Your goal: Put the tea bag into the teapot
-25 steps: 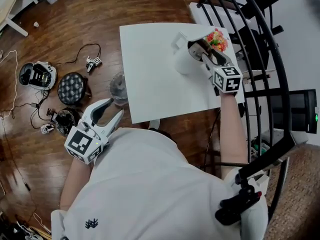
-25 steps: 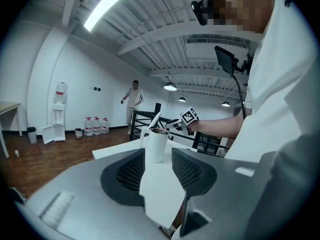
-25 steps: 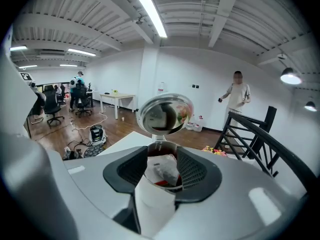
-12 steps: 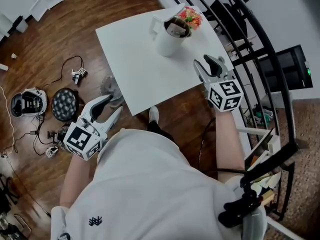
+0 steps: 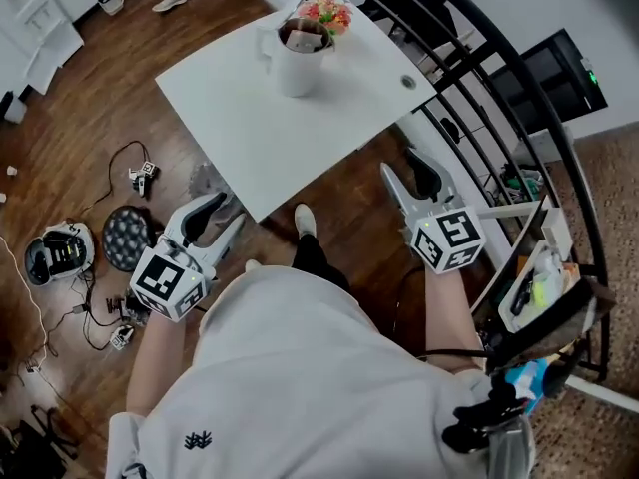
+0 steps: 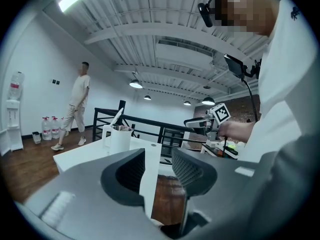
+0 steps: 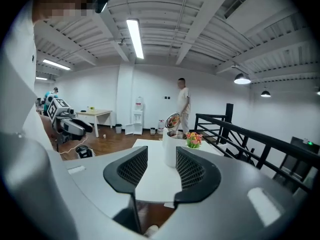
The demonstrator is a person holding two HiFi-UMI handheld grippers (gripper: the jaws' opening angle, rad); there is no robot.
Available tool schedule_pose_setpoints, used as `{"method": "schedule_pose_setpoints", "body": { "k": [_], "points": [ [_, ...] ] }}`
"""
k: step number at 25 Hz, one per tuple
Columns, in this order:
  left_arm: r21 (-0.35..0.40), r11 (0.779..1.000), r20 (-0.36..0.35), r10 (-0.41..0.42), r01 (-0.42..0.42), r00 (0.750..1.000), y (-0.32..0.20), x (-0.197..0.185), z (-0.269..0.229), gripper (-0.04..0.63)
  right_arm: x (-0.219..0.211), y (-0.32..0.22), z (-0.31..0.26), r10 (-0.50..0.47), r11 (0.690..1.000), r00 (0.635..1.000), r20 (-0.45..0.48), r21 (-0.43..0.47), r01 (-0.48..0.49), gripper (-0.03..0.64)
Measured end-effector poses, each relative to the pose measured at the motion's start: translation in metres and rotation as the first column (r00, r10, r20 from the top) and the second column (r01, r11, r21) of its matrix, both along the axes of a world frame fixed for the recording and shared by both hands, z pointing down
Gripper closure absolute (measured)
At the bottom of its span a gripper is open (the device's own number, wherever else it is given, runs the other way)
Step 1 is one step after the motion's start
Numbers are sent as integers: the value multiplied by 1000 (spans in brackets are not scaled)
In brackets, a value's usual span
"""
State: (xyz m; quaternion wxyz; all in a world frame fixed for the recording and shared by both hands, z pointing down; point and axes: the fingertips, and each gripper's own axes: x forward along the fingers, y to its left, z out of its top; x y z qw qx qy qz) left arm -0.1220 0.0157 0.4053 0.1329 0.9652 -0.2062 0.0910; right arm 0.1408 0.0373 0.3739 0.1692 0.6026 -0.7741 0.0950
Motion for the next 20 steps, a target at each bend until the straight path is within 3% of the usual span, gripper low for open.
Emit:
{"method": "schedule_pose_setpoints", "body": {
  "k": [7,20],
  "points": [
    [3,1000,-2,30,-30,1000,14,3,-2,451,1,56,3,76,997,996,35,-13,-76,445],
    [-7,1000,21,27,-27,999,31,-7,1,451,-12,81,-12,69,997,997,40,24,-70,446]
  ]
}}
